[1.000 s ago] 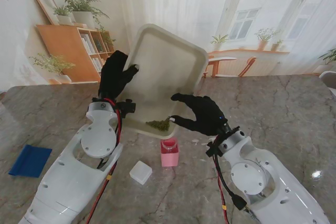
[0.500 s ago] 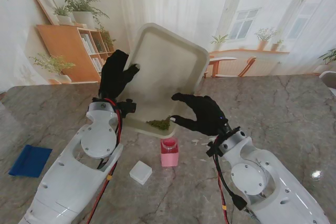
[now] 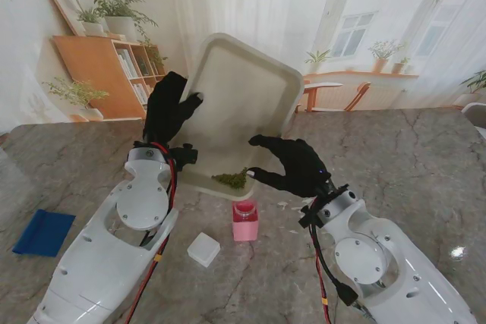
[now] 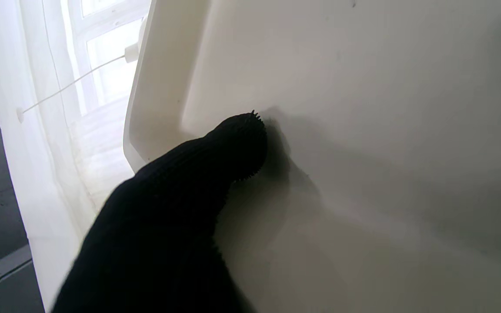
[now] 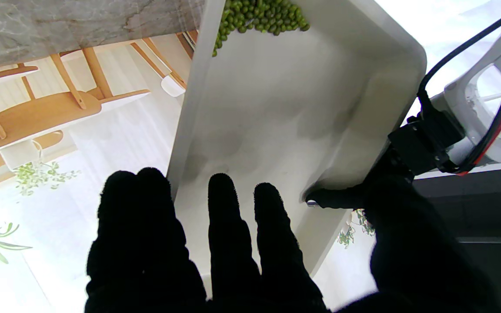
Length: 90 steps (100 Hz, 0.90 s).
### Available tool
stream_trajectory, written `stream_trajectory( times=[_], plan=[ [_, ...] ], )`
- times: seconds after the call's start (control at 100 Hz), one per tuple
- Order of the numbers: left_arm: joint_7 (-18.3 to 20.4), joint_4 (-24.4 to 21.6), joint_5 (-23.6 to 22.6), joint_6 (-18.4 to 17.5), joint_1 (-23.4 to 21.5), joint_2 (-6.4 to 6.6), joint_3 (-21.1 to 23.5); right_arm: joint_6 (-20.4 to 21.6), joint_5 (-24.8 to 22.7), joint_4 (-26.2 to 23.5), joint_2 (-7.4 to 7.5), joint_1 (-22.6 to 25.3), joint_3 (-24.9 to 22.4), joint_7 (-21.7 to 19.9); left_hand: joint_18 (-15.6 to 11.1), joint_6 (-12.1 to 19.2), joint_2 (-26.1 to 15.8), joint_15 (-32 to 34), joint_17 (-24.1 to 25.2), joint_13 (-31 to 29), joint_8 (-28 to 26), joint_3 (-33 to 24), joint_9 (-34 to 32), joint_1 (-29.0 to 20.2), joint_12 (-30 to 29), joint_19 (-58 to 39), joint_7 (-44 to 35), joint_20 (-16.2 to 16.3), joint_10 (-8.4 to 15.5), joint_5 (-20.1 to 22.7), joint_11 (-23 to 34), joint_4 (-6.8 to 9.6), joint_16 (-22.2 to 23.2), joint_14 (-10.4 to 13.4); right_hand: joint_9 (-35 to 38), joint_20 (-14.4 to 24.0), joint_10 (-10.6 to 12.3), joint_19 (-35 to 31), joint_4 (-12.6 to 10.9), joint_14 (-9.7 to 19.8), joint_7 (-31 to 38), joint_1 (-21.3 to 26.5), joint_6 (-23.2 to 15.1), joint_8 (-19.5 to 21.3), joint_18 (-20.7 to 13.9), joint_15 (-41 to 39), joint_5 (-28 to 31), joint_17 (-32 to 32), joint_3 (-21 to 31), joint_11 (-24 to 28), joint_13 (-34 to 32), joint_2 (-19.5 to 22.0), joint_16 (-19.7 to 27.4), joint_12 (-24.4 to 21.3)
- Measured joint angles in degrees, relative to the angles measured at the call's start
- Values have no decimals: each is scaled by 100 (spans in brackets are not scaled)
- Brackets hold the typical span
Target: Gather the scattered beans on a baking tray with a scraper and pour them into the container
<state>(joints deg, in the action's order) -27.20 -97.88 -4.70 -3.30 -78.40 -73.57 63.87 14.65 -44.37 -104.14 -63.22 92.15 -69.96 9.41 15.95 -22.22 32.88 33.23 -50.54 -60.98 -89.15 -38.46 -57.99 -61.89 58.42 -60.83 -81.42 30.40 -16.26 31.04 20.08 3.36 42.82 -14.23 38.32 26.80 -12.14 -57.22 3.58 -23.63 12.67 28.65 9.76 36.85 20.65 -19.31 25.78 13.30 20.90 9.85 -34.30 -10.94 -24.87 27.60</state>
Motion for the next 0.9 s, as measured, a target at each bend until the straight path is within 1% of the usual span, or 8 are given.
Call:
stream_trajectory(
  times=[0.32,0.9],
  plan=[
    [-2,-147,-56,96,-88,7,0,9,-34,-30,-1,59,-21,49,2,0,0,-7,7,42,0,0,0,0,0,48,0,-8,0,0,-5,0,0,-4,0,0,0,0,0,0,0,0,0,0,0,-20,0,0,0,0,-1,0,0,0],
    [-65,-330,-97,91,-207,9,-58,15,-92,-104,-3,188,-91,117,9,0,10,-43,68,63,0,0,0,2,1,104,0,-12,1,0,-7,0,-2,-30,0,0,0,0,0,0,0,0,0,0,1,-24,0,0,0,0,-4,0,0,0]
  ],
)
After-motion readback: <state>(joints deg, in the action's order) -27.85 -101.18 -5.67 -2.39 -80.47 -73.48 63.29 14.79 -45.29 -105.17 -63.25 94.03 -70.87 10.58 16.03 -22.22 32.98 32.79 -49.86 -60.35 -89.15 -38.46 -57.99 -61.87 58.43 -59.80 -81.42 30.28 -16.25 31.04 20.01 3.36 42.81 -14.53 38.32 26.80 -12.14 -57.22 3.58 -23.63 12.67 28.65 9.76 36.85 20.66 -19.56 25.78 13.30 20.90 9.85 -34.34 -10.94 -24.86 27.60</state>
